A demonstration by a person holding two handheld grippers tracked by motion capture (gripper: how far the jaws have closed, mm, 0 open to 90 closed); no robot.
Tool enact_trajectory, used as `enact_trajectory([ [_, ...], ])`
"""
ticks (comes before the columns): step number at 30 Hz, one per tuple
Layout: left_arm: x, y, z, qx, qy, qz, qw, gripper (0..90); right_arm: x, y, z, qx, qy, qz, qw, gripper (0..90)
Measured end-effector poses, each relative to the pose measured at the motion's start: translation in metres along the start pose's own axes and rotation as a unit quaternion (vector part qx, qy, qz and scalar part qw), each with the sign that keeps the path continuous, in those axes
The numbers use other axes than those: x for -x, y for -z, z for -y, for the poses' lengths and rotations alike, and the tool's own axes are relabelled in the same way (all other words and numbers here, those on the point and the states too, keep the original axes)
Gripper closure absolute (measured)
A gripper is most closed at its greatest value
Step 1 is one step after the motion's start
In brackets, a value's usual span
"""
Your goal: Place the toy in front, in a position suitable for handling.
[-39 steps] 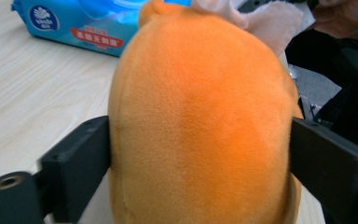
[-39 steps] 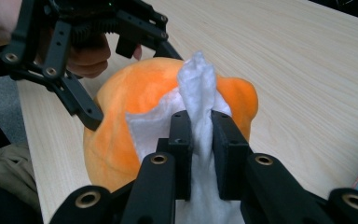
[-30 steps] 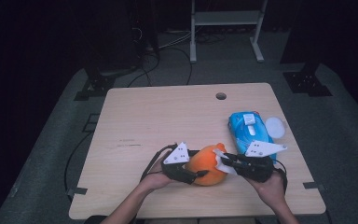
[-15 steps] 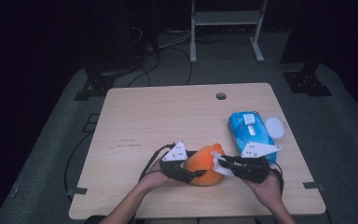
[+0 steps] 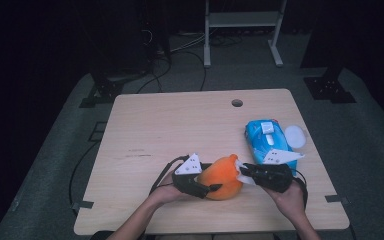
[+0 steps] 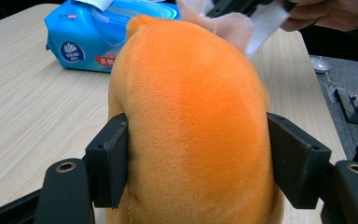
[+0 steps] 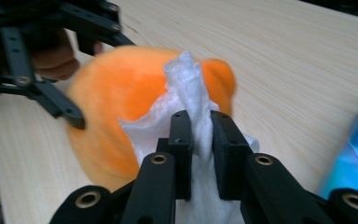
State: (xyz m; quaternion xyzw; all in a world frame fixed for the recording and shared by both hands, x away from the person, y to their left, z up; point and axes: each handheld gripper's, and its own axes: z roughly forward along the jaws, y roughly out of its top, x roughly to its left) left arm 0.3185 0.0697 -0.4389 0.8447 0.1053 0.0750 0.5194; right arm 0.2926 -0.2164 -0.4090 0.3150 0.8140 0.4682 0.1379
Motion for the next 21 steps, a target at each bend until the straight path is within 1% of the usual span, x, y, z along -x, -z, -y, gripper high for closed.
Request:
enact_trajectory([
  [2,0.0,0.0,0.0,0.001,0.0,0.0,1.0,29.6,0.003,0.0,0.002,-0.003,-0.004,0.006,1.0,78.3],
  [3,0.0,0.0,0.0,0.001,0.0,0.0,1.0,29.6,0.003,0.001,0.001,-0.002,-0.007,0.004,1.0,78.3],
  [4,0.0,-0.001,0.0,0.002,0.001,0.0,1.0,29.5,0.0,0.001,0.0,0.0,-0.004,0.004,1.0,78.4],
  [5,0.0,-0.001,0.0,0.002,0.002,0.0,1.0,29.5,-0.003,0.002,-0.001,0.003,0.003,0.001,1.0,78.3],
  [7,0.002,-0.003,-0.001,0.002,-0.001,0.0,1.0,29.4,-0.011,0.001,-0.005,0.014,0.011,-0.016,0.9997,78.3],
  [9,0.004,-0.004,-0.001,0.001,-0.004,0.002,1.0,29.4,-0.022,0.0,-0.011,0.023,0.03,-0.029,0.9988,78.2],
  [10,0.005,-0.005,-0.001,0.002,-0.005,0.002,1.0,29.4,-0.025,0.0,-0.012,0.025,0.033,-0.036,0.9985,78.2],
  [12,0.006,-0.005,-0.002,0.001,-0.009,0.002,1.0,29.4,-0.029,-0.001,-0.014,0.024,0.043,-0.034,0.9982,78.2],
  [13,0.006,-0.004,-0.002,0.0,-0.009,0.003,1.0,29.5,-0.029,-0.001,-0.014,0.023,0.045,-0.031,0.9982,78.3],
  [16,0.005,-0.004,-0.001,0.0,-0.011,0.005,0.9999,29.6,-0.019,0.0,-0.011,0.024,0.028,-0.027,0.9989,78.3],
  [19,0.005,-0.004,-0.001,0.002,-0.013,0.007,0.9999,29.8,-0.006,0.003,-0.005,0.019,0.005,-0.01,0.9998,78.3],
  [21,0.005,-0.003,-0.001,0.003,-0.014,0.009,0.9999,29.8,0.001,0.003,-0.001,0.013,-0.005,0.0,0.9999,78.2],
])
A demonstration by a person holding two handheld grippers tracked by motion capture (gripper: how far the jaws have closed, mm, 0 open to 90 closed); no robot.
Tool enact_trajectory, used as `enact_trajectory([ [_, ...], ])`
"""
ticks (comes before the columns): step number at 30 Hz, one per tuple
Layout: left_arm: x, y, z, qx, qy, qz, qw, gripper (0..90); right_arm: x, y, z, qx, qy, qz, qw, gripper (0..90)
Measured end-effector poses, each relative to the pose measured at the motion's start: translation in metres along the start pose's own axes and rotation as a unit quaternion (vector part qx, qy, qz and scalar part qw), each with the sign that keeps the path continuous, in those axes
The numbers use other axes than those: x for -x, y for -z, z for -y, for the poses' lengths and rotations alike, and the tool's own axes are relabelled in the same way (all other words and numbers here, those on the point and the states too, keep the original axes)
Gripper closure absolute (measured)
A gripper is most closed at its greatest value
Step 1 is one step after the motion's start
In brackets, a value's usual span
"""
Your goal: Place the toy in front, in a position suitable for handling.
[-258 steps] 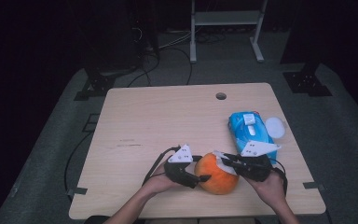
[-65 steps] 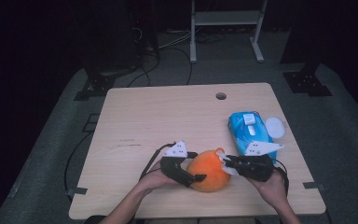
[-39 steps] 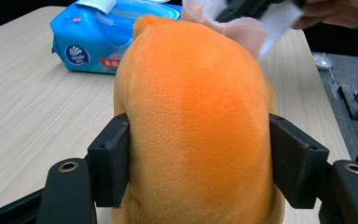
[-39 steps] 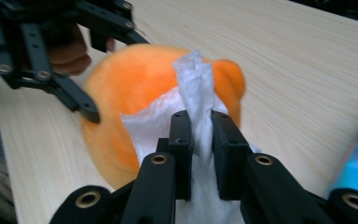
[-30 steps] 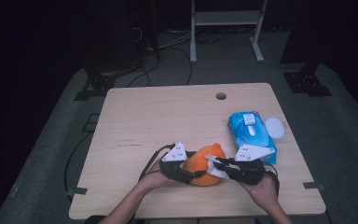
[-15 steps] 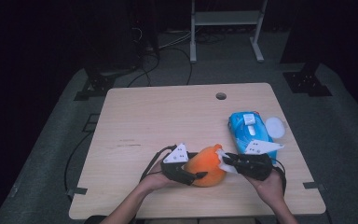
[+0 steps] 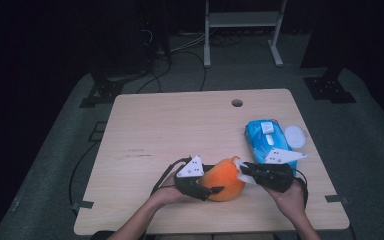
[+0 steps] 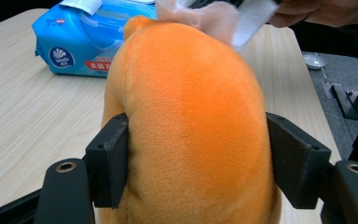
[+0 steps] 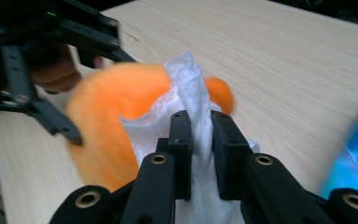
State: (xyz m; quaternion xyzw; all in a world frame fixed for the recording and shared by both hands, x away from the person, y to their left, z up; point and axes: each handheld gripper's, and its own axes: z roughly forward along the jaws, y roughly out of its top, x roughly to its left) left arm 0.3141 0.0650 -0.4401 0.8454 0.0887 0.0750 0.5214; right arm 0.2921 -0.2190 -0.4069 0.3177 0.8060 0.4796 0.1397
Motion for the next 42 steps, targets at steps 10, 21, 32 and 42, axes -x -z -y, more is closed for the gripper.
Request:
enact_trajectory([
  [10,-0.002,0.0,0.001,0.002,0.016,-0.006,0.9999,29.1,-0.022,-0.001,-0.008,0.011,0.028,-0.037,0.9989,78.2],
  [21,-0.006,0.001,0.002,0.003,0.026,-0.002,0.9997,29.5,-0.016,-0.002,-0.004,-0.002,0.031,-0.021,0.9993,78.3],
  [32,-0.021,0.005,0.008,0.014,0.095,-0.008,0.9953,27.9,-0.029,-0.009,-0.004,-0.02,0.051,-0.036,0.9978,78.0],
  [42,-0.018,0.004,0.007,0.019,0.084,0.001,0.9963,30.1,-0.022,-0.006,-0.006,-0.01,0.041,-0.031,0.9986,78.3],
])
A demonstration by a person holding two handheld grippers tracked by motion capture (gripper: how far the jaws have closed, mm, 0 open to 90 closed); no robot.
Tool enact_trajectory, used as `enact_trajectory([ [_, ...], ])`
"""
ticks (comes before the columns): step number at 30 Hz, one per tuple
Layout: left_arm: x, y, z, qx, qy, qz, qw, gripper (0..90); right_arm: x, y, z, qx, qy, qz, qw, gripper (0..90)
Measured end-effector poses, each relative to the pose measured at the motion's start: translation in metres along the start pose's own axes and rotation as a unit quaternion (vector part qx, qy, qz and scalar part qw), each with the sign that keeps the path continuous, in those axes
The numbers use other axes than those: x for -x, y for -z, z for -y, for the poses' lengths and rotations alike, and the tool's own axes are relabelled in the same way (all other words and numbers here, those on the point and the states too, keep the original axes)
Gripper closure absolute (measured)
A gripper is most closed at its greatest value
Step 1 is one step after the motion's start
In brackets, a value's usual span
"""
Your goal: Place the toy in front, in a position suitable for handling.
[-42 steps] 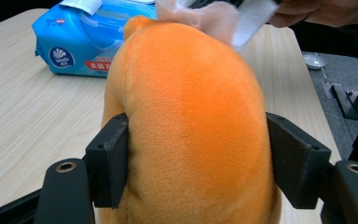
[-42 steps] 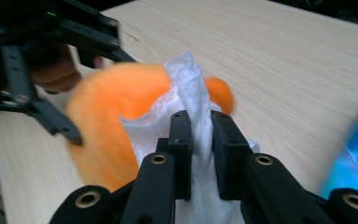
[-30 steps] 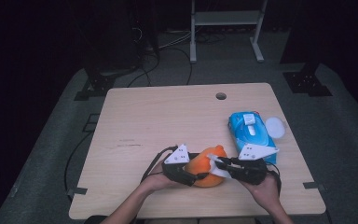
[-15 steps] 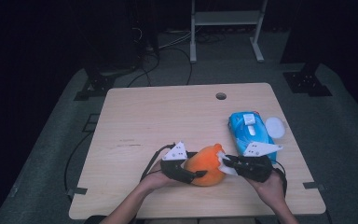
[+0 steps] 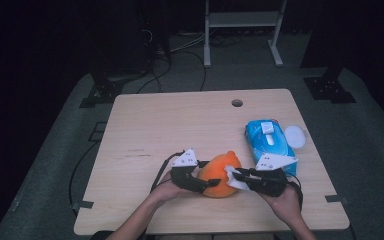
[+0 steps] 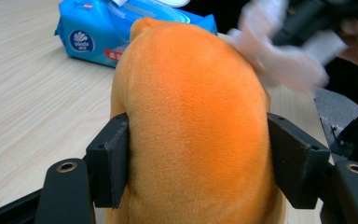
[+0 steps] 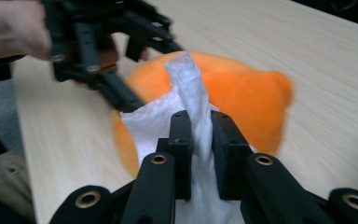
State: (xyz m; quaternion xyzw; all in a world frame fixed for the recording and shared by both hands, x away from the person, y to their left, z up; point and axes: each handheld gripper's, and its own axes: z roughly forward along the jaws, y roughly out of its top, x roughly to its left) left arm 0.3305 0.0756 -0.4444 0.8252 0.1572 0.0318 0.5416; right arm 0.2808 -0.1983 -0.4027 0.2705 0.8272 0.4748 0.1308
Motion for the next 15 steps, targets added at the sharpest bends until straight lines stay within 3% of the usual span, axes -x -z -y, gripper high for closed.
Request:
enact_trajectory([
  [3,0.005,-0.001,-0.001,-0.004,-0.023,-0.003,0.9997,30.0,0.01,0.005,0.003,0.003,-0.018,0.02,0.9996,78.2],
  [6,0.012,-0.003,-0.004,-0.01,-0.056,-0.005,0.9984,30.0,0.015,0.008,0.005,0.008,-0.031,0.02,0.9993,78.2],
  [11,0.029,-0.009,-0.007,-0.024,-0.122,-0.006,0.9923,29.9,0.008,0.011,-0.004,0.029,-0.018,0.021,0.9992,78.2],
  [15,0.034,-0.011,-0.008,-0.03,-0.146,-0.005,0.9887,29.9,0.008,0.011,-0.005,0.038,-0.02,0.026,0.9988,78.2],
])
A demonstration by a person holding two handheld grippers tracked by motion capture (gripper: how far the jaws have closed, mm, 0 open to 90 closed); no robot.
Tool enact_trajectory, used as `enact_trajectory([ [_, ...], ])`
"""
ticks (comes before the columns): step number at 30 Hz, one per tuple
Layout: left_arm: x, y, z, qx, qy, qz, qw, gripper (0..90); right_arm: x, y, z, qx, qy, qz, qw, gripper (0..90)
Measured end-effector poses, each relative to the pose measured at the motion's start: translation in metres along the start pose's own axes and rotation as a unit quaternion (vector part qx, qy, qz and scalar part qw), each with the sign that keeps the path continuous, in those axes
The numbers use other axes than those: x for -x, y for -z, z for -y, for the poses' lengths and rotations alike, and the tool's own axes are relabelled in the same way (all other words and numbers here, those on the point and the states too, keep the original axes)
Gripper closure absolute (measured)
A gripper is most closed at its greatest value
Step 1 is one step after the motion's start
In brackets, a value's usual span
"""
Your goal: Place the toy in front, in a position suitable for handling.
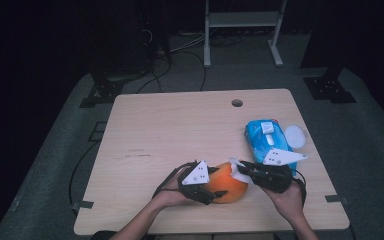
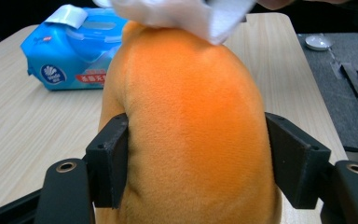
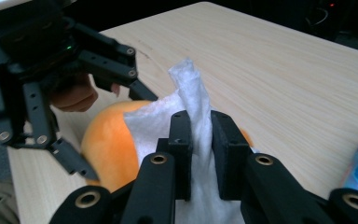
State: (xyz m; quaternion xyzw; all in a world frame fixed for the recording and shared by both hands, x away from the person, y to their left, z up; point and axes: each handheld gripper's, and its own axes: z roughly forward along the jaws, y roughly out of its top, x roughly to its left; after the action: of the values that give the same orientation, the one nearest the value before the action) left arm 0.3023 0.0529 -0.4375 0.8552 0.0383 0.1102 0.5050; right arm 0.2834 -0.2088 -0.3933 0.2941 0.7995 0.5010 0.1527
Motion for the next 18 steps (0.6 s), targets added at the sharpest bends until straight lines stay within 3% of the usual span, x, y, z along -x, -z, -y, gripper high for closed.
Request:
enact_trajectory([
  [4,0.004,-0.002,-0.002,-0.002,-0.021,0.003,0.9998,29.9,0.002,0.001,-0.001,0.006,0.001,0.013,0.9999,78.0],
  [9,0.002,-0.002,-0.002,0.002,-0.017,0.005,0.9998,26.0,0.006,-0.002,0.001,-0.014,-0.001,0.008,0.9999,78.1],
  [12,-0.001,0.0,-0.002,0.019,0.01,0.013,0.9997,15.8,0.005,-0.001,0.002,-0.034,0.002,-0.007,0.9994,78.1],
  [14,-0.005,0.0,-0.002,0.013,0.034,0.013,0.9993,7.7,0.004,0.002,0.004,-0.042,0.004,-0.016,0.999,78.1],
  [18,-0.01,-0.004,0.005,0.012,0.074,0.029,0.9968,4.6,0.007,0.008,0.007,-0.055,0.001,-0.038,0.9978,78.1],
])
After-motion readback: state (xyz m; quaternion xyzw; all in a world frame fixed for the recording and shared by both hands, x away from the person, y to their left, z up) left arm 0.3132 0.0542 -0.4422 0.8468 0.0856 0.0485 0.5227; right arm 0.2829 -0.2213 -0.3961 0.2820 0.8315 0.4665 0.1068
